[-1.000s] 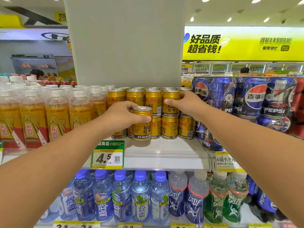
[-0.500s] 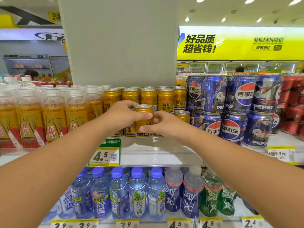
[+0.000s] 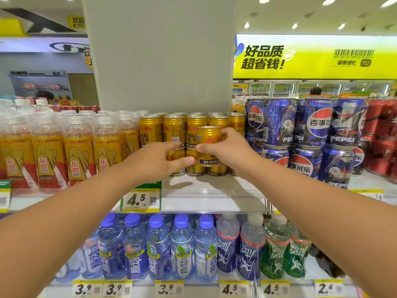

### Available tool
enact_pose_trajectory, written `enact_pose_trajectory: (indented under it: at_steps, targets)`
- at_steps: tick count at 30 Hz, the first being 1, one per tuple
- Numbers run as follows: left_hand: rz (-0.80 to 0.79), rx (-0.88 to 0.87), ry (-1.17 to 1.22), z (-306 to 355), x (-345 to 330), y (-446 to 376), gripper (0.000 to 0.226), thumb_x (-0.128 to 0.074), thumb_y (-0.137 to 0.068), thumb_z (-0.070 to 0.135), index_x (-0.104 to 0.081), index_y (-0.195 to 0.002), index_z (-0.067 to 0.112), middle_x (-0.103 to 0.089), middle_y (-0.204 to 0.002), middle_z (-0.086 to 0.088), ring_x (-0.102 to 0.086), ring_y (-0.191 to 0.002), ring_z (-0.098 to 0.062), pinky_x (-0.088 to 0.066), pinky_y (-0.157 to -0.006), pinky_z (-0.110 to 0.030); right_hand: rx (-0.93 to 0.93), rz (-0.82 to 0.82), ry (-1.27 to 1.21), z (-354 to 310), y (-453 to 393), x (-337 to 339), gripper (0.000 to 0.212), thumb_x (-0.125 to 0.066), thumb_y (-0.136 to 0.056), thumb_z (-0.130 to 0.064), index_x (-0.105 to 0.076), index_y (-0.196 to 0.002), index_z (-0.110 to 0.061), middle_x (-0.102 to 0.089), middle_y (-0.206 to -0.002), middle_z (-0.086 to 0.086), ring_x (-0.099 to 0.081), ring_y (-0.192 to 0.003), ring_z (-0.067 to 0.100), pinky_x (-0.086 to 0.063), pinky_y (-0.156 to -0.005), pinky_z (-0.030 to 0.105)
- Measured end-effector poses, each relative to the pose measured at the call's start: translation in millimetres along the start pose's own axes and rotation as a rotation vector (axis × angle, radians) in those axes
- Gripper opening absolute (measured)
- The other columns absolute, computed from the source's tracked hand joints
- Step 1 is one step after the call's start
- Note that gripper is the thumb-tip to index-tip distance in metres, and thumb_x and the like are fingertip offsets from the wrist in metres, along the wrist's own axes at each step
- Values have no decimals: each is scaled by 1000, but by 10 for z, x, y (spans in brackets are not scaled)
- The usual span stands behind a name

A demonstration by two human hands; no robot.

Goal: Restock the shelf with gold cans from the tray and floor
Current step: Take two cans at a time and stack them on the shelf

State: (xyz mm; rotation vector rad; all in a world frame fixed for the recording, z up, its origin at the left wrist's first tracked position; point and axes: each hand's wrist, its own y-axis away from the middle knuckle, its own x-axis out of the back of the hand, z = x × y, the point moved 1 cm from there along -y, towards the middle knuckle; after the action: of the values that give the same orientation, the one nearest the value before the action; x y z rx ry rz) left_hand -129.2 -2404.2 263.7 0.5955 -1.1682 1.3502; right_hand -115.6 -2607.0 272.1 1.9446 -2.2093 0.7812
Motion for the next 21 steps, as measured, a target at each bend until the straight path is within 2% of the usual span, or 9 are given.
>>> enact_pose_trajectory:
  at_steps: [3,5,7,10,12,15,18,21]
  targets:
    - [-22,8,-44,-40,9,62,96,-42,-69,87,-31,-152,40,-34,-158,9,-34,-143,-17,-35,-114,-40,-20,139,-61,-66,-28,113,79,-87,-70,-40,-45,-133,-19,-56,-108,-7,-57,-103,17,-46,-79,33]
    - [-30,4,-61,-59,2,74,96,-41,-69,87,-30,-152,41,-33,-158,9,-34,-143,-17,-34,-112,-39,-25,247,-57,-108,-91,155,69,-87,-70,-39,-48,-123,-18,-60,-110,-3,-60,-102,20,-50,-80,36]
    - [-36,-3,-77,-68,-12,76,93,-42,-72,86,-28,-152,41,-32,-158,9,-33,-144,-18,-33,-111,-38,-40,341,-11,-158,-151,190,74,-85,-71,-40,-47,-129,-15,-59,-121,4,-60,-108,26,-53,-85,39]
    - [-31,-21,-68,-75,-23,78,90,-45,-75,83,-28,-153,40,-31,-159,10,-32,-144,-16,-32,-112,-36,-93,445,94,-231,-232,241,86,-83,-76,-39,-36,-143,-10,-40,-143,12,-56,-115,31,-50,-87,40]
    - [-30,-35,-54,-108,-35,75,92,-46,-74,84,-29,-153,39,-31,-158,11,-32,-144,-15,-31,-113,-35,-124,490,163,-254,-271,252,90,-81,-78,-39,-31,-146,-8,-32,-146,14,-57,-115,33,-50,-87,40]
    - [-51,-39,-51,-173,-69,70,96,-43,-71,88,-31,-152,38,-33,-158,11,-34,-143,-15,-32,-114,-37,-139,549,261,-224,-288,211,83,-79,-81,-34,-33,-144,-6,-35,-142,13,-55,-115,34,-49,-81,38]
    - [-56,-32,-28,-201,-107,79,90,-48,-77,81,-33,-152,35,-33,-158,10,-34,-143,-16,-31,-112,-33,-127,605,323,-153,-263,147,77,-75,-85,-30,-32,-143,-2,-37,-143,15,-44,-129,34,-45,-97,42]
    - [-57,-39,-41,-226,-111,84,90,-47,-77,81,-32,-152,35,-32,-158,9,-34,-143,-16,-32,-111,-34,-122,648,293,-110,-264,98,78,-73,-87,-26,-28,-146,-2,-39,-145,15,-41,-133,33,-43,-101,42]
